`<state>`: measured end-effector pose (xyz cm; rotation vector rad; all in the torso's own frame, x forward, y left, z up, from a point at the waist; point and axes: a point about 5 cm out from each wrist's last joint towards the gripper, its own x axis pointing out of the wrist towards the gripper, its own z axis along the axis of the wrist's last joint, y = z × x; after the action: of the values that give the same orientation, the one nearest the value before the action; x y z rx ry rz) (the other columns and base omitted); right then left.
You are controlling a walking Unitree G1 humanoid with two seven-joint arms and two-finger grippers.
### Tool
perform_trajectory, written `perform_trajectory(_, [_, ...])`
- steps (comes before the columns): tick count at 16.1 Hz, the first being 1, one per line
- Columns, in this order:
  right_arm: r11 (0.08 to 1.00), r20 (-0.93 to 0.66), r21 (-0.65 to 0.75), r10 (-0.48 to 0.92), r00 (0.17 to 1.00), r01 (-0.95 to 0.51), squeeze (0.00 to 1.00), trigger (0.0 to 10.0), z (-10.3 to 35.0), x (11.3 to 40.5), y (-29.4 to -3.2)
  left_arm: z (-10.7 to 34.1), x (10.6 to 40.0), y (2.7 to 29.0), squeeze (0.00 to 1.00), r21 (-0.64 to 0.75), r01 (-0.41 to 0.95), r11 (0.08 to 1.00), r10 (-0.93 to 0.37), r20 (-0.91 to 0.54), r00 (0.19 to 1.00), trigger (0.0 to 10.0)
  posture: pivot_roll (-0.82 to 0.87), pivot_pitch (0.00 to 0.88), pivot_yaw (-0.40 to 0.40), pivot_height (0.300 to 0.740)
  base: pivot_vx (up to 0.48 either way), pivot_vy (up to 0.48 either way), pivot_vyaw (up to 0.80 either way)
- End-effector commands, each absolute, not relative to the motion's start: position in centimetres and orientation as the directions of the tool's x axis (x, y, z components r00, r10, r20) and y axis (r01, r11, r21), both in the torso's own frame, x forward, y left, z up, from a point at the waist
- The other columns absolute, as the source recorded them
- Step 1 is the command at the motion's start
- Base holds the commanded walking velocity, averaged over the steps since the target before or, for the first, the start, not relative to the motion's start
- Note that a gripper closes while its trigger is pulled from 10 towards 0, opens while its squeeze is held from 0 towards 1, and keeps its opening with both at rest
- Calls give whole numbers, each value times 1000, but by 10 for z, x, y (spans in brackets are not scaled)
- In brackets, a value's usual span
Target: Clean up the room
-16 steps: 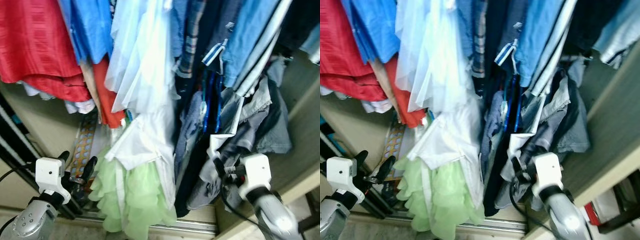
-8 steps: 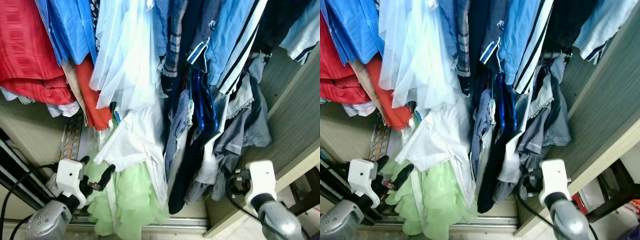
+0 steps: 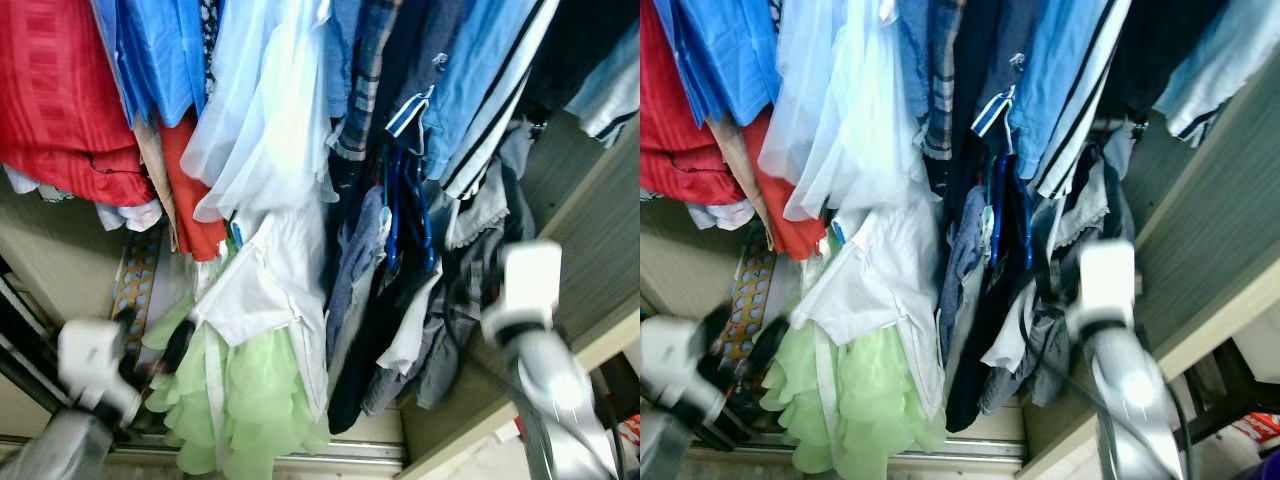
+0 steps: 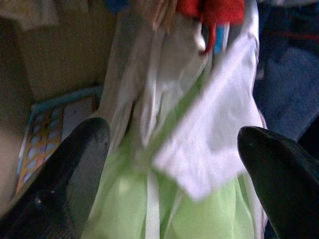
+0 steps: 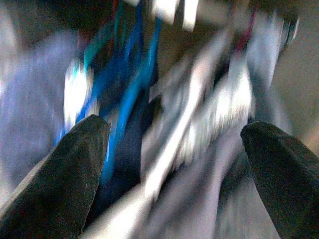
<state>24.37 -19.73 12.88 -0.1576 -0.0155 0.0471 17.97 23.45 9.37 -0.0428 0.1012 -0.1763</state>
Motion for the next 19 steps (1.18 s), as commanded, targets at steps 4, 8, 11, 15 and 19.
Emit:
perform_trajectory(4, [986, -33, -154, 61, 998, -65, 0, 10000, 119, 206, -204, 95, 190, 243, 0, -40, 164, 986, -166, -54, 985, 10000, 41, 25, -52, 740, 0, 0, 0])
perform_trajectory(8, [974, -49, -208, 87, 995, -96, 0, 10000, 116, 196, -204, 107, 207, 242, 0, -45, 191, 980, -192, -3, 981, 10000, 32, 50, -57, 740, 0, 0, 0])
perform_trajectory(11, [966, -40, -226, 119, 992, -125, 0, 10000, 111, 199, -201, 101, 205, 233, 0, -61, 209, 976, -209, -1, 978, 10000, 31, 31, -59, 740, 0, 0, 0])
perform_trajectory(15, [966, -4, -241, 98, 995, -95, 0, 10000, 112, 218, -206, 82, 204, 227, 0, -49, 152, 987, -155, -68, 985, 10000, 21, 10, -46, 740, 0, 0, 0])
perform_trajectory(19, [967, 28, -241, 91, 995, -82, 0, 10000, 119, 232, -205, 80, 207, 229, 0, 4, 139, 990, -138, -86, 987, 10000, 30, 0, -44, 740, 0, 0, 0])
